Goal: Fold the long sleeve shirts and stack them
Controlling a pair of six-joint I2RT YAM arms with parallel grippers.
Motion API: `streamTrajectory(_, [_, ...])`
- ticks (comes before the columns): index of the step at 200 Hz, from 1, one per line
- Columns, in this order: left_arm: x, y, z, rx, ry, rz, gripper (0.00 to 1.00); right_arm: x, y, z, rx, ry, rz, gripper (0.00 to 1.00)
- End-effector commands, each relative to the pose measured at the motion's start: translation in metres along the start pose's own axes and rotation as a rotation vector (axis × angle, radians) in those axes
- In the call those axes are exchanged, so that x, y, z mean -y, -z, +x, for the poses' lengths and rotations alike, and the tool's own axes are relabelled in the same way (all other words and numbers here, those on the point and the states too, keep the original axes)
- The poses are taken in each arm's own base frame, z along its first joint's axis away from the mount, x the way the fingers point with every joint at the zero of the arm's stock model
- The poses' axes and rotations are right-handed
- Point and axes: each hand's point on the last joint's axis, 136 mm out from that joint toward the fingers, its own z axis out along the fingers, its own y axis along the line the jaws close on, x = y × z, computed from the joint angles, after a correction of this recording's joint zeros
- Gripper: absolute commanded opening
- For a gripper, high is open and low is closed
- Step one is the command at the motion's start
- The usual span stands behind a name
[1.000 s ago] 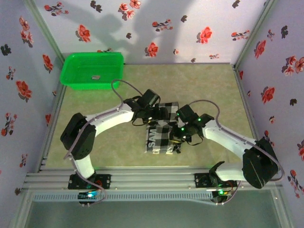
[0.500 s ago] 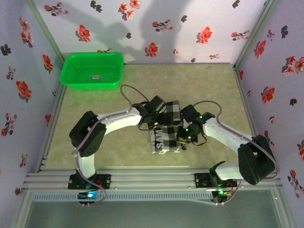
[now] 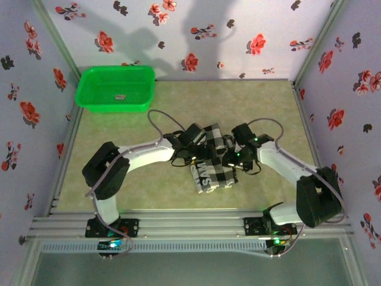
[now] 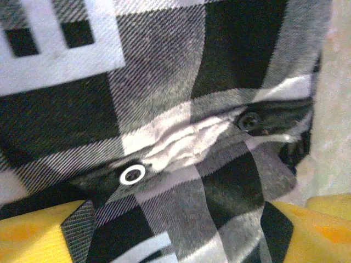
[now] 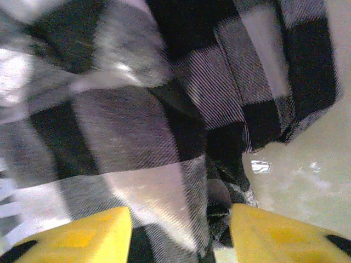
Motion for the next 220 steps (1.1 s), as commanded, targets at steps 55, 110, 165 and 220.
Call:
streamTrajectory(55, [0.035, 0.049, 0.018, 0.012, 0.004, 0.113, 0.84, -0.025, 0.038, -0.081, 0.110, 0.033, -0.053, 0.60])
streamTrajectory(110, [0.019, 0.010, 0.036, -0.004, 0.094, 0.151, 0.69, -0.052, -0.005, -0.139, 0.104, 0.034, -0.173, 0.52])
streamTrajectory(165, [-0.012, -0.020, 0.065, -0.090, 0.063, 0.062, 0.61, -0.069, -0.051, -0.168, 0.075, -0.078, -0.264, 0.23])
streamTrajectory(220, [-0.013, -0.036, 0.087, -0.173, -0.003, 0.043, 0.60, -0.079, -0.096, -0.201, 0.103, -0.255, -0.343, 0.19])
